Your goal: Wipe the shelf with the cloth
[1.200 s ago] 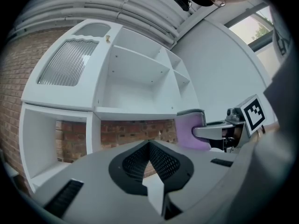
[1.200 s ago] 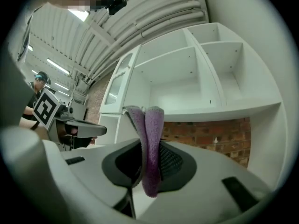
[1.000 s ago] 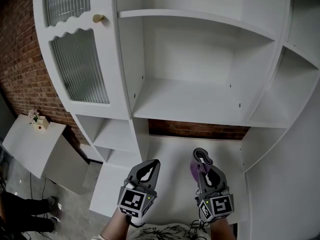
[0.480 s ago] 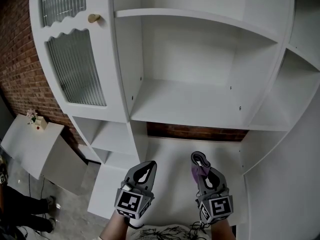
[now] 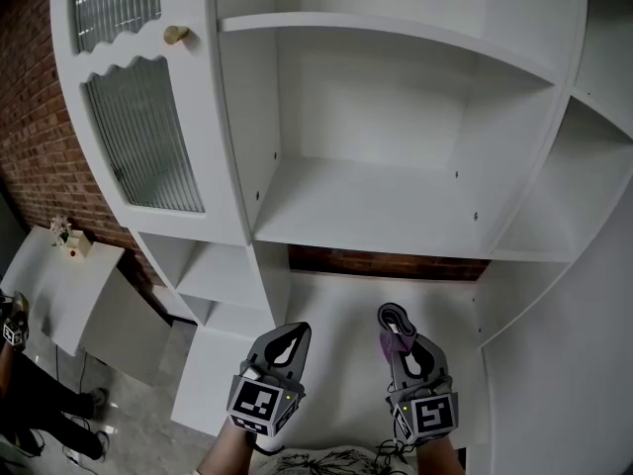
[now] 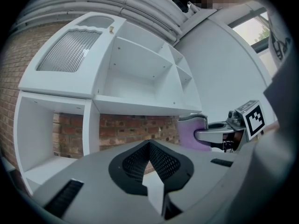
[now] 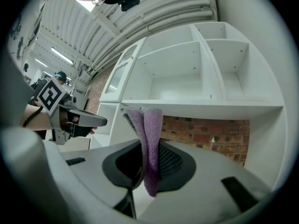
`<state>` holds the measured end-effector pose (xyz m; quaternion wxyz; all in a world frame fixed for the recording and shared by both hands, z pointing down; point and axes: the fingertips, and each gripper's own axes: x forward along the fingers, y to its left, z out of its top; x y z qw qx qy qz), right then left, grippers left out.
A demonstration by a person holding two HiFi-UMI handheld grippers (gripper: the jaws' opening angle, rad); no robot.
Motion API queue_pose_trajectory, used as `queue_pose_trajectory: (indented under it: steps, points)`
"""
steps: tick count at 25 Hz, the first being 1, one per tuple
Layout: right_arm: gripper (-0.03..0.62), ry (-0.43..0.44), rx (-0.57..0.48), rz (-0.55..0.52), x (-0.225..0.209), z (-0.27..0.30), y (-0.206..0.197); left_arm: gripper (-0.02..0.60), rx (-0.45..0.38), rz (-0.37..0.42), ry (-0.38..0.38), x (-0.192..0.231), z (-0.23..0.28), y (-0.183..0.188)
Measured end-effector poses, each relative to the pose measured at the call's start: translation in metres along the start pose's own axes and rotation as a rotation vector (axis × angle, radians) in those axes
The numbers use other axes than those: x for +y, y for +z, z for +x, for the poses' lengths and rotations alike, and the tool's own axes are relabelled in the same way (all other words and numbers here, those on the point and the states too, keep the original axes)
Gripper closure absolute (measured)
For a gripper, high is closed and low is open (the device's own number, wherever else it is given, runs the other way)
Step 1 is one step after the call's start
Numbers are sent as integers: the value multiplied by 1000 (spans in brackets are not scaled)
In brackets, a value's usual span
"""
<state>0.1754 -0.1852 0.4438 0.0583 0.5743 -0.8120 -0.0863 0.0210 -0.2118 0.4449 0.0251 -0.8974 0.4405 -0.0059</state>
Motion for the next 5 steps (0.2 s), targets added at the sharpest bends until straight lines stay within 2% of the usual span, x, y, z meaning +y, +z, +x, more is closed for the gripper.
queue_pose_trajectory:
  steps: [5]
  points:
    - [525, 11, 17, 24, 0, 5, -5, 568, 2, -7, -9, -2, 3, -2]
